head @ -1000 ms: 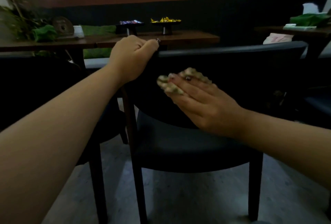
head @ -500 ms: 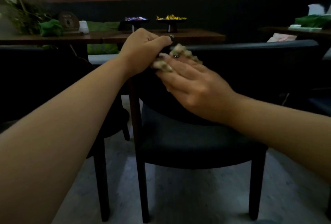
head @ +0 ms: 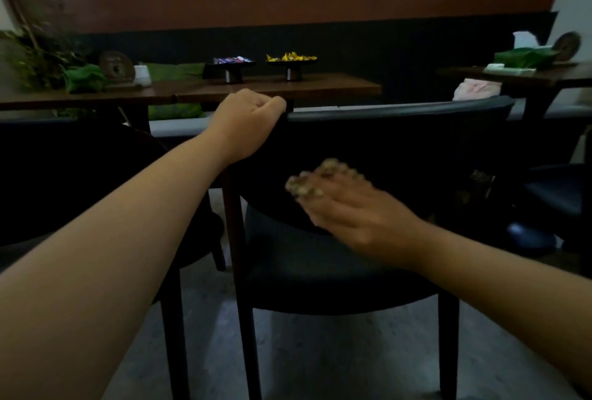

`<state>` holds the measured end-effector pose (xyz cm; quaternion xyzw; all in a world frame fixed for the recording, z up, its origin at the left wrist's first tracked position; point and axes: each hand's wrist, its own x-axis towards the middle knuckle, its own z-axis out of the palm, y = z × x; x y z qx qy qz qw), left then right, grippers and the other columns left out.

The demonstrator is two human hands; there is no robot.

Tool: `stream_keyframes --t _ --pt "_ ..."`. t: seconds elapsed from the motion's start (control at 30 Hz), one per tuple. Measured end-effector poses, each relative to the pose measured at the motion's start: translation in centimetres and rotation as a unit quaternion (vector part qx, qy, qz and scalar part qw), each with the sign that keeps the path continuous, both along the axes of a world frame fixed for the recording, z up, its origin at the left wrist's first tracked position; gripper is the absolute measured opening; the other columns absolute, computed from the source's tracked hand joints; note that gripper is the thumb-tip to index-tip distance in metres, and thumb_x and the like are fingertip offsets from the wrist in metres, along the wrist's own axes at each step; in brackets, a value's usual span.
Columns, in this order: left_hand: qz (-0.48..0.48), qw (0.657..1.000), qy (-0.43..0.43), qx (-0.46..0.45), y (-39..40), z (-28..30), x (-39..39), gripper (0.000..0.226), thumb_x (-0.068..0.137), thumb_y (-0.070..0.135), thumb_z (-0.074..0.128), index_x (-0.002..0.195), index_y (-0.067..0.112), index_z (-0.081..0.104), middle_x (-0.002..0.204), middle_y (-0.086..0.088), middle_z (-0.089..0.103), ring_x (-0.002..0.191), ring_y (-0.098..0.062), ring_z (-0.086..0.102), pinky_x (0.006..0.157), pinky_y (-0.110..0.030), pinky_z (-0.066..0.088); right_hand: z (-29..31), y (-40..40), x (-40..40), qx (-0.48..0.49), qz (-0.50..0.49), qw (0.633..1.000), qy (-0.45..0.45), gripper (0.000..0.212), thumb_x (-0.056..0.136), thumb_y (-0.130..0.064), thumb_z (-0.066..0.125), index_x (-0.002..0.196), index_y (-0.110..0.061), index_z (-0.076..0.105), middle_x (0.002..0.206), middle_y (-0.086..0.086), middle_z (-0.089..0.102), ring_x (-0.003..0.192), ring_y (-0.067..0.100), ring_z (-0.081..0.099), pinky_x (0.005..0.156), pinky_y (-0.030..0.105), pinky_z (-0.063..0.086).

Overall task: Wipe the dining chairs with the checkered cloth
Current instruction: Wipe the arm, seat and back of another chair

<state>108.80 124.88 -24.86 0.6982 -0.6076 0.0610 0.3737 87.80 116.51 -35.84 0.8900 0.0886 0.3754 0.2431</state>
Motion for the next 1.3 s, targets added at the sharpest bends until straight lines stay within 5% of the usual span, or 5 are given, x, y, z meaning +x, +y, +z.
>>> stream_keyframes --t 0.5,0.63,0.9,1.2,1.3 --pt "0.051 0.978 -0.204 0.006 -2.3 1.3 -10.0 0.058 0.102 0.042 0.027 0.054 0.017 0.047 0.05 0.004 0.046 0.045 -0.008 0.043 0.046 -0.025 0.023 -2.0 -5.0 -4.6 -0.015 0.012 0.993 0.12 0.04 0.099 -0.012 0.035 0.135 0.001 0.046 0.143 0.014 0.043 0.136 0.03 0.036 0.111 0.044 0.034" --pt "0.032 0.969 -0.237 0.065 -3.4 2.7 -11.8 0.057 0.101 0.049 0.024 0.061 0.018 0.051 0.06 0.003 0.051 0.054 -0.013 0.048 0.05 -0.026 0.025 0.1 -4.6 -6.7 0.066 0.015 0.991 -0.116 0.034 0.099 -0.003 0.043 0.132 0.001 0.047 0.142 0.018 0.042 0.136 0.039 0.034 0.116 0.049 0.022" --pt "-0.032 0.891 -0.383 0.243 -9.0 6.2 -17.4 0.031 0.103 0.033 0.028 0.113 0.017 0.053 0.08 0.004 0.044 0.071 -0.011 0.048 0.063 -0.031 0.04 -2.4 -4.1 -2.6 0.326 -0.063 0.83 -0.448 0.059 0.088 0.013 0.047 0.141 0.011 0.02 0.153 0.019 0.012 0.144 0.035 0.013 0.115 0.053 0.023" --pt "-0.02 0.871 -0.438 0.223 -9.6 5.0 -17.6 0.028 0.104 0.021 0.033 0.128 0.014 0.047 0.086 0.001 0.044 0.077 -0.018 0.05 0.074 -0.034 0.044 -11.5 -5.8 -2.4 0.496 -0.151 0.764 -0.384 0.079 0.081 0.018 0.051 0.147 0.003 0.01 0.156 0.02 0.008 0.145 0.026 0.015 0.118 0.025 0.012" --pt "-0.01 0.867 -0.434 0.242 -9.5 5.2 -17.7 0.026 0.104 0.021 0.035 0.126 0.014 0.045 0.095 -0.006 0.05 0.085 -0.023 0.054 0.08 -0.04 0.049 -9.5 -8.4 -4.7 0.66 -0.155 0.577 -0.456 0.072 0.086 0.015 0.044 0.15 -0.001 0.014 0.158 0.014 0.01 0.145 0.024 0.018 0.106 0.003 0.008"
